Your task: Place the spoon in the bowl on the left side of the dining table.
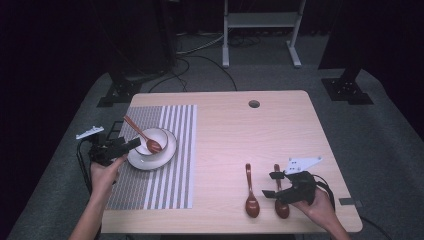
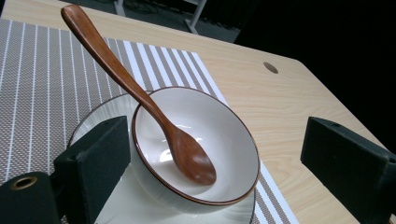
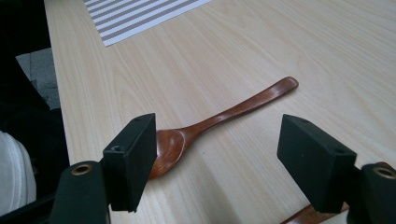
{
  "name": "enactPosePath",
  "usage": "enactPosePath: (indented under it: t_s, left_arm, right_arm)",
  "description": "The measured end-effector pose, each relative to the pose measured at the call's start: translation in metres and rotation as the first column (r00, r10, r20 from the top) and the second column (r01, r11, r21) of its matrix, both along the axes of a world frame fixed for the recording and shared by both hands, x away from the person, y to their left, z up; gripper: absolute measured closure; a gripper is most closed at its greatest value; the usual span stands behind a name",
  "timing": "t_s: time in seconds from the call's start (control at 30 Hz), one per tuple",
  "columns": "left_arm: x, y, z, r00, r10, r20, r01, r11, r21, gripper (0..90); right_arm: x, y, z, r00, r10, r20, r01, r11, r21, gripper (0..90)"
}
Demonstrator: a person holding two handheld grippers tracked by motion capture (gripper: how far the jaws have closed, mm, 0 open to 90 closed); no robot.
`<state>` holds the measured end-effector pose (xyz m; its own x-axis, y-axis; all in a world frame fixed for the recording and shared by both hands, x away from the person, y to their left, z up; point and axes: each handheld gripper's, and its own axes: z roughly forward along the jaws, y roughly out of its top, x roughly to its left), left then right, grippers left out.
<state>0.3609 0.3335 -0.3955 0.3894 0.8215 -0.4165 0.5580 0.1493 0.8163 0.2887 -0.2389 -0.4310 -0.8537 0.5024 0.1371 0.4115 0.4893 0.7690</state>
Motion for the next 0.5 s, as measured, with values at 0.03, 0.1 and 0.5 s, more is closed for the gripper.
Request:
enactPosePath:
  t_s: [0.03,0.1,0.5]
  left_arm:
    - [-0.001,0.0,0.0,1.0,0.0,0.002,0.0,1.0,0.002,7.2]
    - [-0.004,-0.003,0.001,1.0,-0.007,0.002,0.007,1.0,0.003,7.3]
    - [-0.014,-0.033,0.001,0.9961,-0.087,0.01,0.087,0.9962,-0.002,7.2]
  right_arm:
    - [0.0,0.0,0.0,1.0,-0.001,0.001,0.001,1.0,0.0,27.0]
    - [-0.001,0.0,0.0,1.0,-0.006,-0.001,0.006,1.0,0.001,27.0]
    - [-0.002,-0.004,0.0,0.9999,-0.013,-0.001,0.013,1.0,0.004,27.0]
